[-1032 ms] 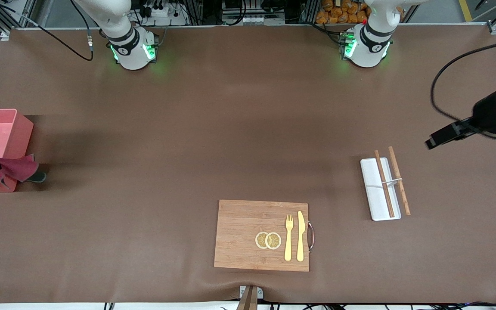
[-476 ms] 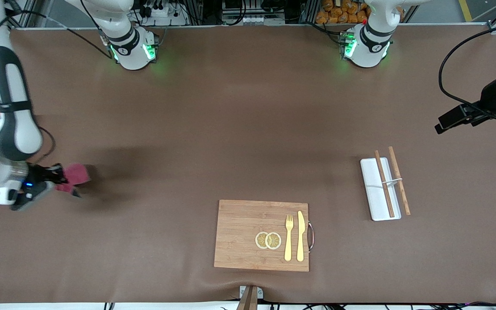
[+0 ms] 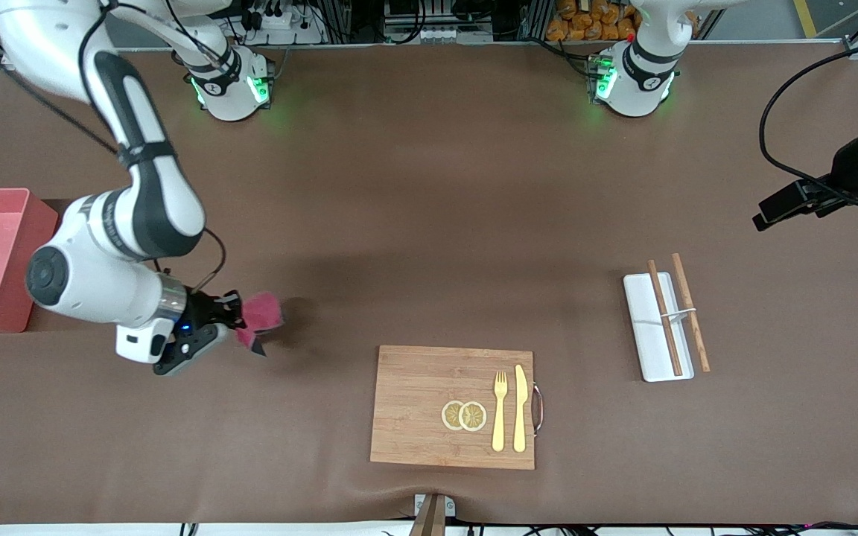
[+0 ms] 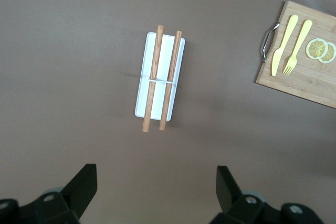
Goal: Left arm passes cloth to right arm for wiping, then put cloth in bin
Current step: 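Carry the cloth with the right gripper over the pink bin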
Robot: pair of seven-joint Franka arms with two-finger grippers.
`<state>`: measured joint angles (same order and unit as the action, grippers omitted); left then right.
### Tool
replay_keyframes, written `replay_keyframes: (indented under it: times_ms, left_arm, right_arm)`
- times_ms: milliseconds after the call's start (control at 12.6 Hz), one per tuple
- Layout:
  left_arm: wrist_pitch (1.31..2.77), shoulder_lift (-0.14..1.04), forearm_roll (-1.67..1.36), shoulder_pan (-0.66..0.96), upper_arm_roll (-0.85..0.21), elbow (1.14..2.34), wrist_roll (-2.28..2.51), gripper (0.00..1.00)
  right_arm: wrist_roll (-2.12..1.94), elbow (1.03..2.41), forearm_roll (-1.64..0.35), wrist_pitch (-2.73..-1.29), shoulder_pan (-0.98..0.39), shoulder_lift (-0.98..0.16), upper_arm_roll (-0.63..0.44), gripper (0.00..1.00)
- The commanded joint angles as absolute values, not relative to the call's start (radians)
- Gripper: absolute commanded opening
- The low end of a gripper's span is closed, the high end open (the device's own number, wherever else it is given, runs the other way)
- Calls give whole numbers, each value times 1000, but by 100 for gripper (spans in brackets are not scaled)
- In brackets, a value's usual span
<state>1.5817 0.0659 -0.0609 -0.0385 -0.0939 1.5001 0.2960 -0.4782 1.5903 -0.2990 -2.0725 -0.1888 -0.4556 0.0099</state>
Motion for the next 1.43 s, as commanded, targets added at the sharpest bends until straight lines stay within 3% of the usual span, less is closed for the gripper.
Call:
replay_keyframes:
  times_ms: [0,317,556,952,1349]
  left_arm:
    - [1583,34,-37,-37,-92,1517,269,100]
    - [1585,32,-37,-35,-89,1514,285,100]
    - [1583,28,-37,-37,-92,1516,287,100]
    - [1592,29,-35,-28,-97,1511,290,100]
    - [1586,29,-29,-28,-120,1517,290,100]
  right_arm:
    - [-462,1586,-311,-1995,-184,-361,-11,0]
    - [-488,1586,-307,-1749,-2,-269,-28,0]
    - [-636,1582,-235,-1646,159,-236,-28,0]
    - [-943,1551,-141,-1628,453,-241,-28,0]
    - [-1191,1470,-54,-1696,627,-264,-28,0]
